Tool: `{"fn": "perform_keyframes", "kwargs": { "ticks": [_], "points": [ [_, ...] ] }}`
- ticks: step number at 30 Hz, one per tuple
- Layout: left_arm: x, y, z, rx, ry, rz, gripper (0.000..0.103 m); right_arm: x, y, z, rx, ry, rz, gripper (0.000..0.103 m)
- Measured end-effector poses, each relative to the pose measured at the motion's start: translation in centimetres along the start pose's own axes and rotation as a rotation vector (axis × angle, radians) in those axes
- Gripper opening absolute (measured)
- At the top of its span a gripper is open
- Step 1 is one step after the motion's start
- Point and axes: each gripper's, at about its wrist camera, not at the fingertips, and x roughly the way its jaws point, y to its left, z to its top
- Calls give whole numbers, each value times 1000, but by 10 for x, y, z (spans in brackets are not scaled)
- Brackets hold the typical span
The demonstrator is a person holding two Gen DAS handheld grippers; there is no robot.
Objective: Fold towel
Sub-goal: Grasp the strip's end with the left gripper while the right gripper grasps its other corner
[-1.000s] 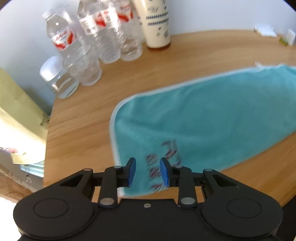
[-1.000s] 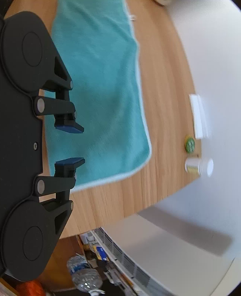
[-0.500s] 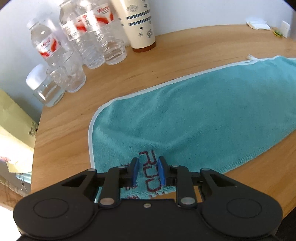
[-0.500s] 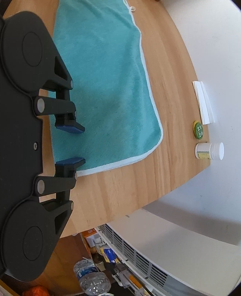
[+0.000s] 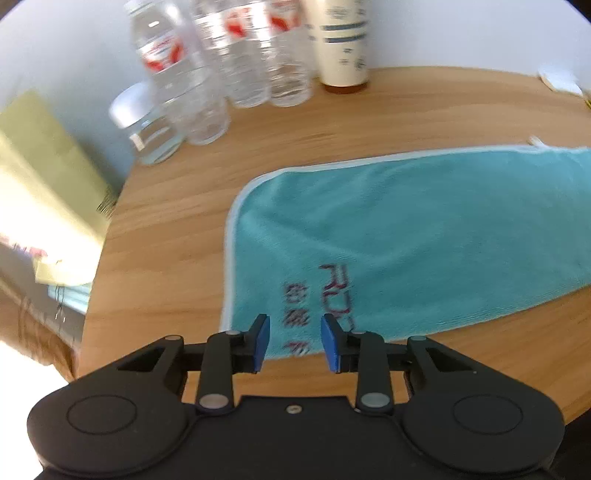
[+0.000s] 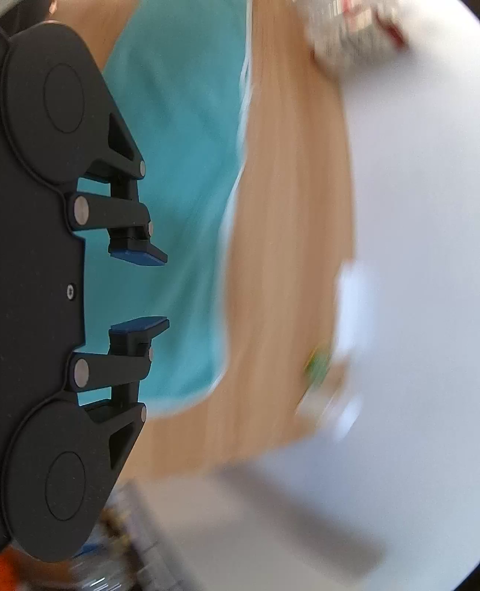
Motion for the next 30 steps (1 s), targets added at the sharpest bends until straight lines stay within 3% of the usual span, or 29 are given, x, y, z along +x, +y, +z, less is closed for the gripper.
{"fn": "perform_keyframes", "kwargs": {
  "ticks": [3,6,10,12,20,30],
  "points": [
    [0,15,-3,-78,10,4,44,12,53,35,-124,-27,159,47],
    [3,30,-7,-161,32,-10,46,39,131,72,-294,-17,333,48],
    [8,44,-9,-237,47,-28,46,74,217,98,-488,1,446,48],
    [9,48,-10,-261,50,-38,46,96,272,110,-594,9,475,48],
    [18,57,-5,-351,56,-57,45,141,394,129,-760,70,566,47],
    [27,62,0,-381,83,-88,45,173,462,123,-878,92,601,47]
  ]
}}
